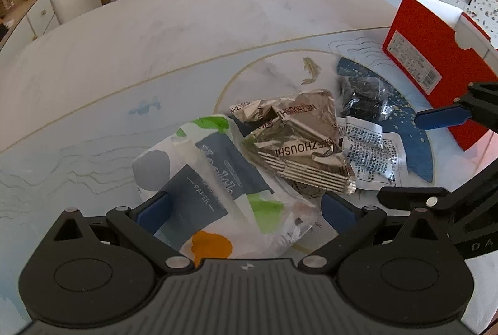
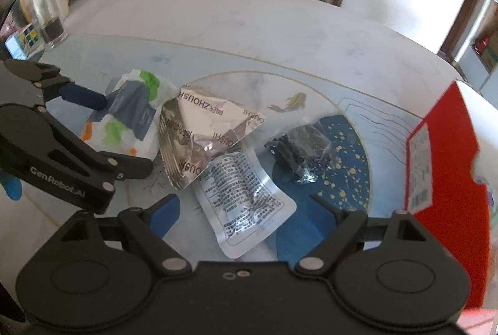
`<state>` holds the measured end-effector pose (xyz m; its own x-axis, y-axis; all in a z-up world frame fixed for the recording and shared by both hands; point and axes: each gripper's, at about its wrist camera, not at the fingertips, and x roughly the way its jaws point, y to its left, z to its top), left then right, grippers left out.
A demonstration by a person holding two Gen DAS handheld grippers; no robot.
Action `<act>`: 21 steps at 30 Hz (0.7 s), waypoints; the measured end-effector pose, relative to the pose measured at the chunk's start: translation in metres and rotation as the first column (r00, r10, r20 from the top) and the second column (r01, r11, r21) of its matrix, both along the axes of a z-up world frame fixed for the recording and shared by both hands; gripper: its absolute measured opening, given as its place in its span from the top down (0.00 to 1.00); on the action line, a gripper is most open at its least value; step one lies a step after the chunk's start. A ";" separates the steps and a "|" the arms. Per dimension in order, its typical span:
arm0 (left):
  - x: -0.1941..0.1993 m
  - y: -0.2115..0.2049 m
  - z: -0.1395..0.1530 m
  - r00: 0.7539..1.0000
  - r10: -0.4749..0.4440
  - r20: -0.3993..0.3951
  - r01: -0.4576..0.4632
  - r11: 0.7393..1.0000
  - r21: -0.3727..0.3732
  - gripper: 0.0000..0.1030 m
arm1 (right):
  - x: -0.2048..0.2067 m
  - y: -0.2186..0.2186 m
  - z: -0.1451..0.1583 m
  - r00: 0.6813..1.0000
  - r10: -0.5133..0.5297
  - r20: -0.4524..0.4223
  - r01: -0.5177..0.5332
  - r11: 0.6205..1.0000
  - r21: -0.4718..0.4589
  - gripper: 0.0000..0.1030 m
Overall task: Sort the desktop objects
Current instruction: 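Move the left gripper to the white plastic bag while the right gripper approaches the printed sachet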
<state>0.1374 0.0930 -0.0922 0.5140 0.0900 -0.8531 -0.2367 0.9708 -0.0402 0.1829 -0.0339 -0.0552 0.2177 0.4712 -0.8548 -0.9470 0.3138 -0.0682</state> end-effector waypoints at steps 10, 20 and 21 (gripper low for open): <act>0.005 -0.001 -0.006 0.999 0.052 -0.003 -0.052 0.999 0.009 0.00 | -0.001 0.014 -0.015 0.993 0.112 0.031 -0.111 0.993 -0.033 0.20; 0.003 -0.001 -0.009 0.991 0.137 0.004 -0.137 0.990 0.042 0.00 | 0.000 0.024 -0.022 0.986 0.168 0.001 -0.168 0.985 -0.037 0.25; 0.002 -0.001 -0.009 0.990 0.142 0.005 -0.142 0.989 0.046 0.00 | 0.000 0.023 -0.022 0.985 0.170 -0.003 -0.170 0.985 -0.037 0.25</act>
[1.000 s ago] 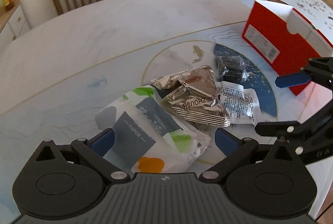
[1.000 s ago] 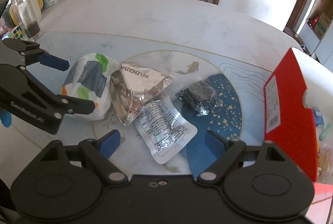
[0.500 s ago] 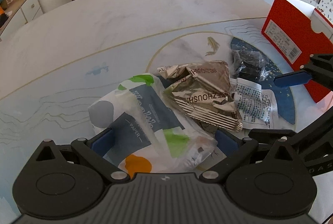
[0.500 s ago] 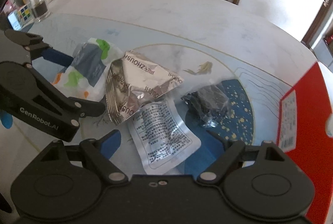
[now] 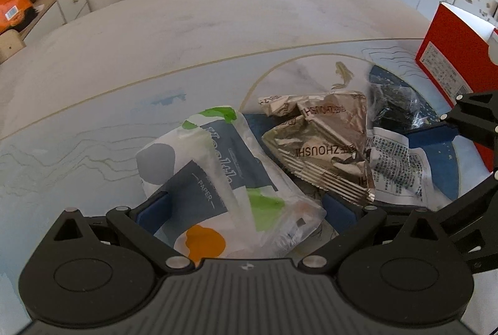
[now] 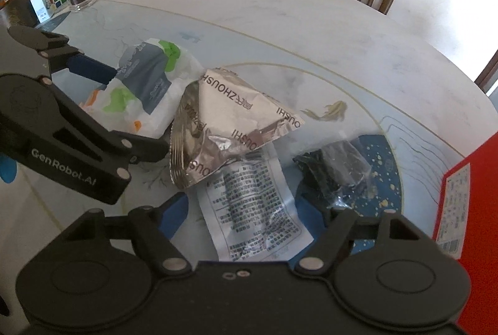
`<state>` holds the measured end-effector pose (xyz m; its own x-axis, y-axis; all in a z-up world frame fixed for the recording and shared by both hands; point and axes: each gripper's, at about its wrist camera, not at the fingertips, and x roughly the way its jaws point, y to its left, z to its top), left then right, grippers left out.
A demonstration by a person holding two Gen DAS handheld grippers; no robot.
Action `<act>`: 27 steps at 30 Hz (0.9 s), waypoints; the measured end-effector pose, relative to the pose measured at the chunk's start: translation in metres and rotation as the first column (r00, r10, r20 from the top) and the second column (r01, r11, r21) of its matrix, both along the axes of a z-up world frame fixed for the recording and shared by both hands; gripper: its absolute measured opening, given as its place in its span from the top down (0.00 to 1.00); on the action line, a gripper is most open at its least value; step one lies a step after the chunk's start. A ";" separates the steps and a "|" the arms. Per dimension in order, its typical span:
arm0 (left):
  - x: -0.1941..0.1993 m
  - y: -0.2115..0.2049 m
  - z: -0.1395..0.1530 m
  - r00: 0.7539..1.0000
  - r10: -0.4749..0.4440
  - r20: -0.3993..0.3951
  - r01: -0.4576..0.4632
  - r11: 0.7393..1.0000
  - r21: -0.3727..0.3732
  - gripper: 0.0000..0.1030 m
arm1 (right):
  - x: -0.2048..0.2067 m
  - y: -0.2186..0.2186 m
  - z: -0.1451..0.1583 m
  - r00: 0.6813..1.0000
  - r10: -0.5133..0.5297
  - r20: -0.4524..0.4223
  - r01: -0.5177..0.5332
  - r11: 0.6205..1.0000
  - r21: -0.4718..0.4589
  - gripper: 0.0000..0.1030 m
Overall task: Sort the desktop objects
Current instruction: 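Move the left gripper to the white plastic bag while the right gripper approaches the printed sachet, then grasp the white plastic bag with the left gripper while the right gripper grasps the printed sachet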
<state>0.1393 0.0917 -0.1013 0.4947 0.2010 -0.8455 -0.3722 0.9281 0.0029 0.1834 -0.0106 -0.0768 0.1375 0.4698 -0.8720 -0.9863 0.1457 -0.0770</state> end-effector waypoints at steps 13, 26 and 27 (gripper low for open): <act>-0.009 0.007 0.000 0.997 0.061 0.043 -0.059 0.996 -0.060 0.02 | 0.001 -0.007 0.005 0.999 0.018 -0.027 -0.018 1.000 -0.012 0.36; -0.032 0.005 0.017 0.993 0.061 0.101 -0.049 0.991 -0.121 0.30 | -0.005 -0.043 0.013 0.998 -0.041 -0.042 0.039 0.998 -0.046 0.38; -0.034 0.004 0.018 0.993 0.057 0.105 -0.044 0.991 -0.124 0.32 | -0.004 -0.046 0.015 0.998 -0.051 -0.047 0.049 0.998 -0.046 0.38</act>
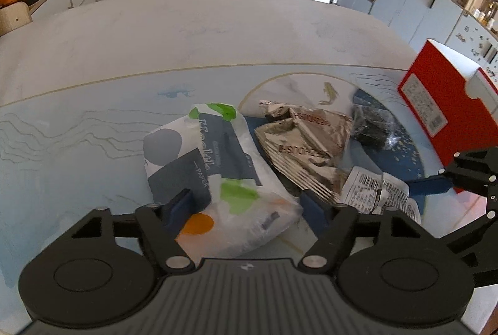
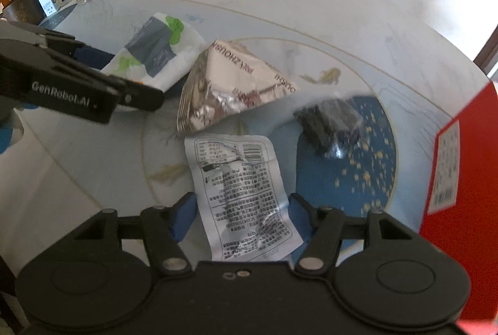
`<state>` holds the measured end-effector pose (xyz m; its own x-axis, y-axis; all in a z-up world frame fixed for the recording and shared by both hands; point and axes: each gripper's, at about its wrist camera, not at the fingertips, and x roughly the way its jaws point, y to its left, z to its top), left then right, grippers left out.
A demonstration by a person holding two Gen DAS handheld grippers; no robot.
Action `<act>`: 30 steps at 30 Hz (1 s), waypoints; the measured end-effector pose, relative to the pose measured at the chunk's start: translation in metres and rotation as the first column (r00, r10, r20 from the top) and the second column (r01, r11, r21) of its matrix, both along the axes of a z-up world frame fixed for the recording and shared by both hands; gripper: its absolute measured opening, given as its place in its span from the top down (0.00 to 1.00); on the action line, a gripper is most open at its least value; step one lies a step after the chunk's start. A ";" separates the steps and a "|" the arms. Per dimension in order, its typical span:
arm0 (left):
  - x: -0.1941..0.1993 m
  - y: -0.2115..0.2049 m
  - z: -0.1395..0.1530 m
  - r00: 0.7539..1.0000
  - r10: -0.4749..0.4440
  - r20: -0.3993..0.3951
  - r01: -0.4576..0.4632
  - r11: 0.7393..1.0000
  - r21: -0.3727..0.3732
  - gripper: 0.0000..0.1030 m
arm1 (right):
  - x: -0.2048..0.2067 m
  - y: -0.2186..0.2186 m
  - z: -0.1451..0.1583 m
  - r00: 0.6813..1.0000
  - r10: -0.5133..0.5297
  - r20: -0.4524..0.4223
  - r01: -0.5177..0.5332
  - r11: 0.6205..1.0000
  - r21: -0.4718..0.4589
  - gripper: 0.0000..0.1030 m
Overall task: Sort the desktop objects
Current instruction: 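Grasp the white plastic bag with the left gripper while the right gripper grasps the printed sachet, then lift and carry the white bag and printed sachet over the shoebox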
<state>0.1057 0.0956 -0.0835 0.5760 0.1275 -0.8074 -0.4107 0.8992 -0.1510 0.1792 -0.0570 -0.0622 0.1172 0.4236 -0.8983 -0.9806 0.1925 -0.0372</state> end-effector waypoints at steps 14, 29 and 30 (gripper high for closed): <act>-0.035 -0.007 0.011 0.997 -0.060 0.043 0.061 0.998 -0.031 0.53 | -0.019 -0.016 0.014 0.993 -0.114 -0.009 0.114 0.993 0.025 0.38; -0.073 -0.012 0.027 0.994 -0.095 0.048 0.097 0.995 -0.036 0.58 | -0.030 -0.051 0.039 0.979 -0.203 -0.009 0.203 0.976 0.074 0.38; -0.075 -0.013 0.029 0.994 -0.099 0.052 0.101 0.994 -0.036 0.58 | -0.030 -0.053 0.041 0.978 -0.209 -0.010 0.209 0.975 0.077 0.38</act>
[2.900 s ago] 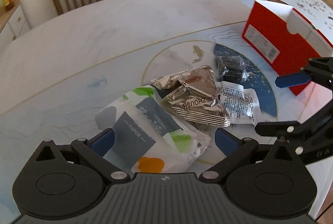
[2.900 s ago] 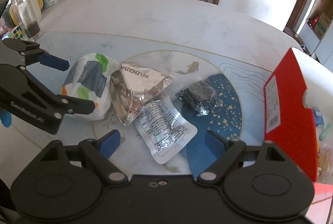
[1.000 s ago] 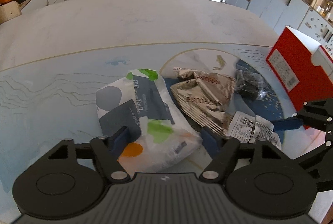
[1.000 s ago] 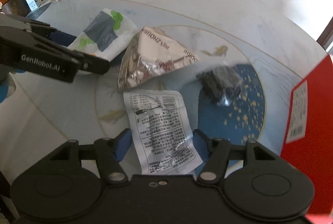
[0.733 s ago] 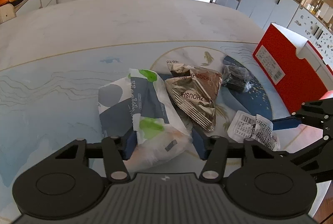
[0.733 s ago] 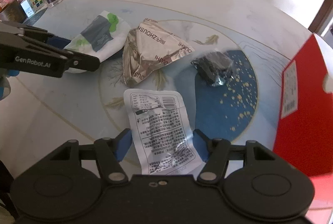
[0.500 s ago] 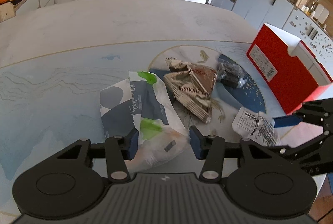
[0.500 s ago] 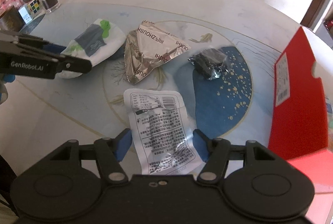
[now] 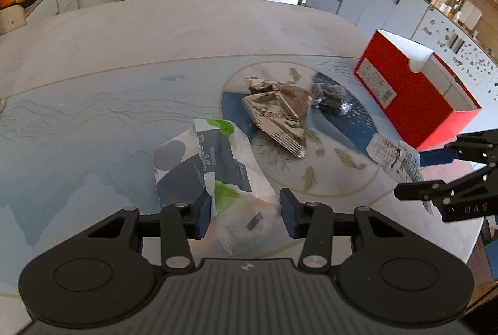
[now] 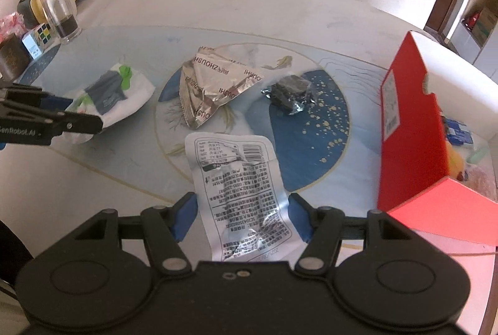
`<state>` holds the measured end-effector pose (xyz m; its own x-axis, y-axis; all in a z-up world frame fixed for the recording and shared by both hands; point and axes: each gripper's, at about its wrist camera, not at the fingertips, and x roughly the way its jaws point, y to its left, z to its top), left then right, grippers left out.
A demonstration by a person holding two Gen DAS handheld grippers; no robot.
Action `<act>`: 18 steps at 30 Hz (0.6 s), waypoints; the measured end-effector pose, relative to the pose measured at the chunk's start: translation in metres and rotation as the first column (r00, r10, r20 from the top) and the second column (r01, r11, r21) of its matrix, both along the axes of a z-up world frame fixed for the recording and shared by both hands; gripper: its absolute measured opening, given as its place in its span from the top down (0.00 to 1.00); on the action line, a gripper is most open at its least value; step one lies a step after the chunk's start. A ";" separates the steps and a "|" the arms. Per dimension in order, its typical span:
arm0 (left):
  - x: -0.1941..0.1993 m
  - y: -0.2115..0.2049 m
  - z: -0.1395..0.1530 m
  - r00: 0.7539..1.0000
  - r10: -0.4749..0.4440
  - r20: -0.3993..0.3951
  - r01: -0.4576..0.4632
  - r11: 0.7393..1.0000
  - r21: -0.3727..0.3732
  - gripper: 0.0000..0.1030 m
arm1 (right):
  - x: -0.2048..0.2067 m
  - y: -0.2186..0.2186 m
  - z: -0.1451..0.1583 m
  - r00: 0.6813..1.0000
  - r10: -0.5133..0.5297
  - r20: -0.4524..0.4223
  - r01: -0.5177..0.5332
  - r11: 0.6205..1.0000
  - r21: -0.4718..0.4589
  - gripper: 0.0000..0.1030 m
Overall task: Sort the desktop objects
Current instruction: 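Lift and carry the white bag and printed sachet over the shoebox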
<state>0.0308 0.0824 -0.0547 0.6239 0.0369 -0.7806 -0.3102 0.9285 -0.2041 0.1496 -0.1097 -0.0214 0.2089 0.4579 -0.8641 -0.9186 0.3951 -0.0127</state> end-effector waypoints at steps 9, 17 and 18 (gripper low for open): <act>-0.004 -0.004 0.010 1.000 -0.016 0.022 0.017 0.999 -0.034 0.60 | -0.001 -0.013 0.016 1.000 -0.026 -0.001 0.026 0.999 0.028 0.39; 0.002 -0.014 0.029 0.997 -0.055 0.062 0.056 0.998 -0.026 0.60 | 0.004 -0.026 0.033 0.999 -0.048 0.008 0.047 0.998 0.048 0.39; 0.003 -0.017 0.032 0.996 -0.063 0.066 0.065 0.998 -0.021 0.60 | 0.005 -0.028 0.035 0.999 -0.050 0.011 0.050 0.998 0.050 0.39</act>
